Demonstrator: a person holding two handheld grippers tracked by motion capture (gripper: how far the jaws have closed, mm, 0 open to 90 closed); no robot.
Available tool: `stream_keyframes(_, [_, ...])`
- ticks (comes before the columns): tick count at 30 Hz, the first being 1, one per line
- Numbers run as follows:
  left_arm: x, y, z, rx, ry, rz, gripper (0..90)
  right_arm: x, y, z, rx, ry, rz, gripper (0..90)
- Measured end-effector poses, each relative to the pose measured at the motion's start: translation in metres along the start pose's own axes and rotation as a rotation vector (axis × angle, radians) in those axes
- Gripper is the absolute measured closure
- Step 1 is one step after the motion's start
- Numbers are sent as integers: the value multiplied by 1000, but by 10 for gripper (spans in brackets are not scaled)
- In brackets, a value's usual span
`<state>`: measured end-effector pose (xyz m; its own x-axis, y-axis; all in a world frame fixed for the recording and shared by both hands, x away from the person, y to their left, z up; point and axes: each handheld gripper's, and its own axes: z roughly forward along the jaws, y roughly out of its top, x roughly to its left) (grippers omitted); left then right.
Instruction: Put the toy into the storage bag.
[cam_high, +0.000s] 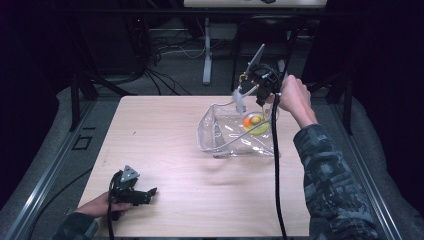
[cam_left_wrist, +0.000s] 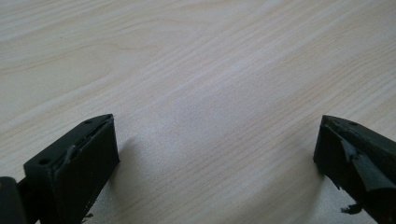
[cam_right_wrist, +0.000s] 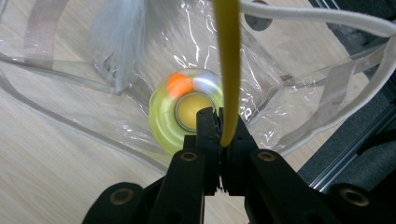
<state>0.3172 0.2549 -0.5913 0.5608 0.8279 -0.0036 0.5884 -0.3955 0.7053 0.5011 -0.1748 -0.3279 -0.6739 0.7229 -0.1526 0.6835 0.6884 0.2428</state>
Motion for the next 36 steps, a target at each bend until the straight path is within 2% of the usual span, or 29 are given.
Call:
stream_keyframes(15, [0,0,0,0,0,0,0,1,-10,26,34,22,11,875])
stream_keyframes(36, [0,0,0,1,1,1,0,4,-9,55,162,44,17,875])
